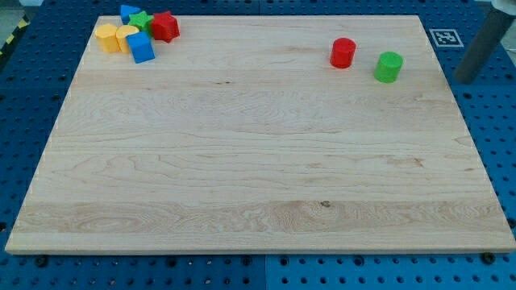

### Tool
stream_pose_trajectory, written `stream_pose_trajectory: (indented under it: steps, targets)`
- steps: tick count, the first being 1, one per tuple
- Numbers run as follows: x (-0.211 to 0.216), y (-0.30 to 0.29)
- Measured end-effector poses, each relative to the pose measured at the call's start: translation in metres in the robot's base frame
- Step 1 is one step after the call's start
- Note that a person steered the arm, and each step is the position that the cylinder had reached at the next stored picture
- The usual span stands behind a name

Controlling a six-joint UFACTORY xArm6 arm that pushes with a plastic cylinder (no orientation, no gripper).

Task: Place the green circle to parallel right of blue cube

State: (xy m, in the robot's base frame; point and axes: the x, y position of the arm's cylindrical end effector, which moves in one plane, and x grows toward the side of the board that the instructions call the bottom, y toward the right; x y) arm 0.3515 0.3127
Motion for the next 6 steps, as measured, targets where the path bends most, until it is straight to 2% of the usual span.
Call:
stream_pose_trajectory:
  steps: [2,4,6]
  targets:
    - [-0.008,-0.077]
    - [-0.033,-0.156]
    - [-0.029,-0.198]
